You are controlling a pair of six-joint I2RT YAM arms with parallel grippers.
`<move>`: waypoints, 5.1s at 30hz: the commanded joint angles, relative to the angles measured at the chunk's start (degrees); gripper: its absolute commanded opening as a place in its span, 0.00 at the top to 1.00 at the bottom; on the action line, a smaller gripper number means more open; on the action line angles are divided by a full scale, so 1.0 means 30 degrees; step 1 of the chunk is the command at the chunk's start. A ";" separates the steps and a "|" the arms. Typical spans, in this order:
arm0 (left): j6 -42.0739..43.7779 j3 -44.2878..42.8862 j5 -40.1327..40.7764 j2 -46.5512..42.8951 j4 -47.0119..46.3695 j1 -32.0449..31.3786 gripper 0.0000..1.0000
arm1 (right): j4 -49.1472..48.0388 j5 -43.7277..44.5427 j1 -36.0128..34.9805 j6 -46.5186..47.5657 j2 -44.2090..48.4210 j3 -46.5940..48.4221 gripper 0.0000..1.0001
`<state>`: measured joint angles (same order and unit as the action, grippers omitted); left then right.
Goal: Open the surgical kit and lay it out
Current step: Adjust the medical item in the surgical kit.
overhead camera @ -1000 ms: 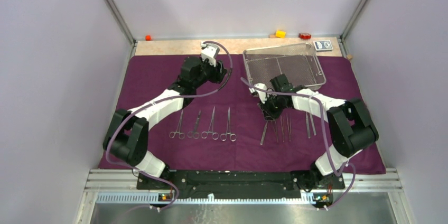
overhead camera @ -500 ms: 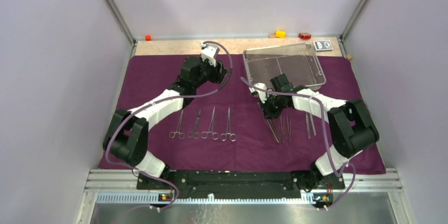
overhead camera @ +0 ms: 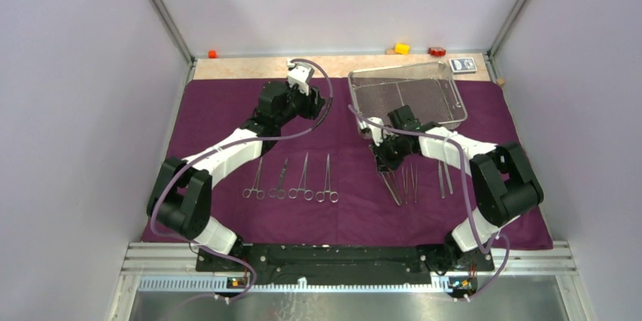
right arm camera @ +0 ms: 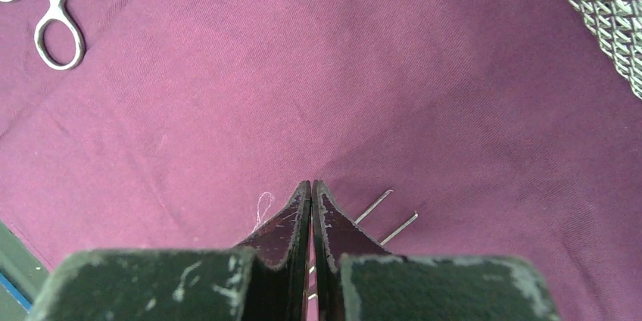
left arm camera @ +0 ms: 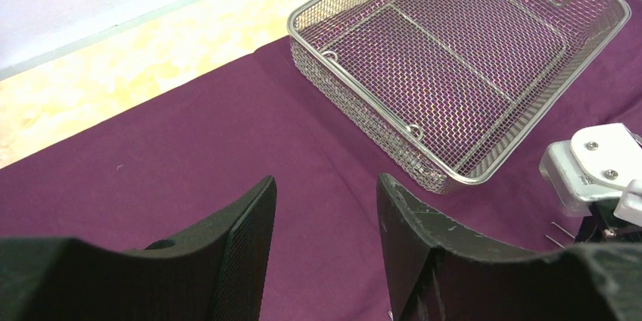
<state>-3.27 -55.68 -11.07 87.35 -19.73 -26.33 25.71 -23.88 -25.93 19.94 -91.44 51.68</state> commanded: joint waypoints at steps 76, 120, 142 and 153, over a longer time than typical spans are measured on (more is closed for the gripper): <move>-0.0101 -0.0161 -0.0792 0.0202 -0.0786 0.0046 0.43 | 0.1544 -0.9247 0.3640 0.4756 -0.4569 0.3085 1.00; -0.0197 -0.0131 -0.0928 0.0041 -0.0808 0.0052 0.43 | -0.0512 -0.6692 0.3780 0.0582 -0.2575 0.2111 1.00; -0.0212 -0.0131 -0.1026 0.0090 -0.0841 0.0022 0.43 | -0.1947 -0.5129 0.3767 -0.4005 -0.1595 0.0940 1.00; -0.0192 -0.0131 -0.1057 0.0142 -0.0839 0.0035 0.43 | -0.2156 -0.3865 0.3500 -0.4858 -0.1371 0.0644 1.00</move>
<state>-3.31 -55.64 -13.67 88.16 -19.73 -26.33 20.60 -36.93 -15.20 6.68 -98.48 53.65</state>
